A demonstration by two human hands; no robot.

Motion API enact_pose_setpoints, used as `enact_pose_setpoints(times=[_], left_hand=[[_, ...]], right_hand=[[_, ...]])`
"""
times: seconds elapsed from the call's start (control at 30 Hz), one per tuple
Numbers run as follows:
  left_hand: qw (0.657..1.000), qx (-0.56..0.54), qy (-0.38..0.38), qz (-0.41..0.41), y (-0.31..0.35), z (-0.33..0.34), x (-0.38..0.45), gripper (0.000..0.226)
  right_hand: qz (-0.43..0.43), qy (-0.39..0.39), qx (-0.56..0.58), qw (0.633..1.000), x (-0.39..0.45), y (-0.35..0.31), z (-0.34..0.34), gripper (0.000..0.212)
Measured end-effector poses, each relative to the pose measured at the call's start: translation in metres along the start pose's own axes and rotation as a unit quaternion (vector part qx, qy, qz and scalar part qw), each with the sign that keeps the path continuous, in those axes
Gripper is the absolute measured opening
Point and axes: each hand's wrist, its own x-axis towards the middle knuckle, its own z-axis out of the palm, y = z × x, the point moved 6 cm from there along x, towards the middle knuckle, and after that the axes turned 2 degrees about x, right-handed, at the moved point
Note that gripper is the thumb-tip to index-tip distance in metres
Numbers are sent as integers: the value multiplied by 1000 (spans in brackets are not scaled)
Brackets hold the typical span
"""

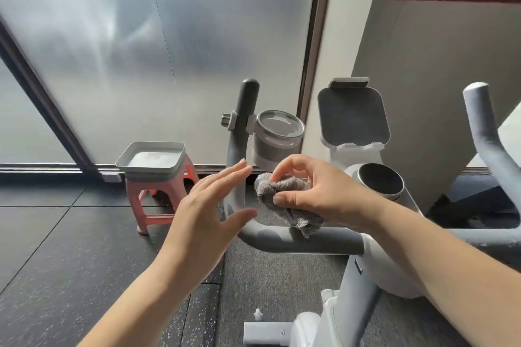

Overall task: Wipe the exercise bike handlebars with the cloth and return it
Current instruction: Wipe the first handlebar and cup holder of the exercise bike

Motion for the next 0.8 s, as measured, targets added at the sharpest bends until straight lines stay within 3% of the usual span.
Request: enact_pose_setpoints(times=[0.17, 0.33, 0.5, 0.67, 0.8], left_hand=[[999, -21, 41, 23, 6, -20, 19, 43], [998, -54, 15, 8, -5, -30, 41, 20], [1000, -11, 25, -6, -15, -50, 58, 14], [998, -4, 49, -50, -34, -65, 79, 11], [972, -188, 36, -133, -55, -65, 85, 25]], right_hand=[[-27, -9, 114, 993, 6, -18, 16, 22], [-45, -7, 157, 987, 20, -32, 30, 33], [-75, 94, 3, 993, 35, -52, 33, 49], [-79, 147, -62, 984, 54, -53, 41, 35], [-72, 161, 8, 984, 72, -49, 46, 21]])
